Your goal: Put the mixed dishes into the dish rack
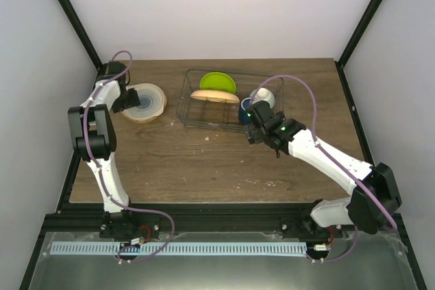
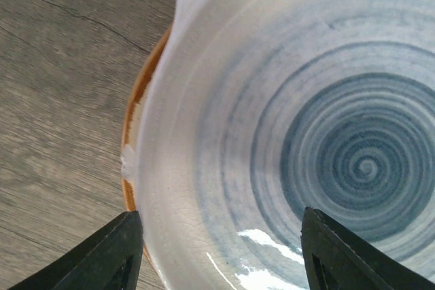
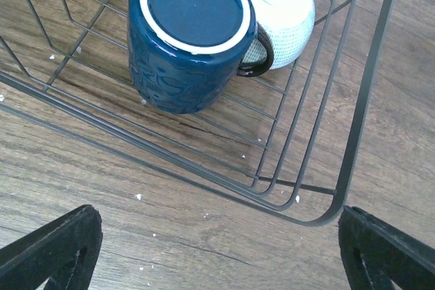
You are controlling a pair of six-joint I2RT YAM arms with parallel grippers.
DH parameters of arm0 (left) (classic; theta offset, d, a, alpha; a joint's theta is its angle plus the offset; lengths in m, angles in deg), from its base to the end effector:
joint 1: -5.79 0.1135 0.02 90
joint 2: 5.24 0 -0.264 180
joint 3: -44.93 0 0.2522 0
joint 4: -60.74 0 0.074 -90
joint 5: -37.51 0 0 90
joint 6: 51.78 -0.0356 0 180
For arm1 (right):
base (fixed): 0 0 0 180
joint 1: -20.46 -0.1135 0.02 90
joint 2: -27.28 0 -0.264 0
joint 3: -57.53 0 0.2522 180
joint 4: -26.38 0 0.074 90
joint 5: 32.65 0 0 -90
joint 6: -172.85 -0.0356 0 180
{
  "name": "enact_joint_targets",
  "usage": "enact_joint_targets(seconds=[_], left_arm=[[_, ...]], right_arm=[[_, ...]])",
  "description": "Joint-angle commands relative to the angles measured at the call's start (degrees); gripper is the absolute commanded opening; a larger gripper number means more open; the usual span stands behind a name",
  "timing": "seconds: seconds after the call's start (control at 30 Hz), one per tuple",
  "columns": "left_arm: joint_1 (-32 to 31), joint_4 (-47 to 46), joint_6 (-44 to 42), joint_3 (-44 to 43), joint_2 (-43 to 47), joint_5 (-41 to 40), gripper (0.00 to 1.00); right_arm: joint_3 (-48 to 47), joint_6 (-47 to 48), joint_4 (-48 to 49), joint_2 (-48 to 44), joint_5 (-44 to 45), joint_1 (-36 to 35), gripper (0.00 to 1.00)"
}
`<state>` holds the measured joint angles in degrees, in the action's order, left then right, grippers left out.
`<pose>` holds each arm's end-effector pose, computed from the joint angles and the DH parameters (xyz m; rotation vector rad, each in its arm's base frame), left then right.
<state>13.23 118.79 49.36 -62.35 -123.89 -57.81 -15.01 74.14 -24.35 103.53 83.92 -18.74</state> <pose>0.4282 0.0593 0.1930 -0.4715 2.7374 0.1127 0.2197 0.1586 0.2675 -0.4536 2.3521 -0.2044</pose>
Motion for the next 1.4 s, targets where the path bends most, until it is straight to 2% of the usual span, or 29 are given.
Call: enact_joint_targets(seconds=[0.0, 0.2, 0.7, 0.93, 1.37], left_arm=[[-0.7, -0.5, 0.12, 0.83, -0.75, 0.13, 0.65], [-0.88, -0.76, 0.33, 1.24, -1.78, -0.3, 0.64], [-0.35, 0.72, 0.08, -0.1, 0.32, -2.08, 0.65], [0.31, -0.11, 0.15, 1.87, 0.86, -2.47, 0.65], [0.56, -3.57, 1.34, 3.47, -1.48, 1.71, 0.63]], right_arm=[[0.46, -0.4, 0.73, -0.75, 0.4, -0.44, 0.94], [0.82, -0.29, 0.92, -1.19, 0.58, -0.44, 0.89], [2.15, -0.27, 1.53, -0.49, 0.53, -0.44, 0.89], [2.97, -0.41, 1.8, -0.98, 0.54, -0.44, 0.89], [3.43, -0.55, 1.54, -0.08, 0.61, -0.43, 0.84]])
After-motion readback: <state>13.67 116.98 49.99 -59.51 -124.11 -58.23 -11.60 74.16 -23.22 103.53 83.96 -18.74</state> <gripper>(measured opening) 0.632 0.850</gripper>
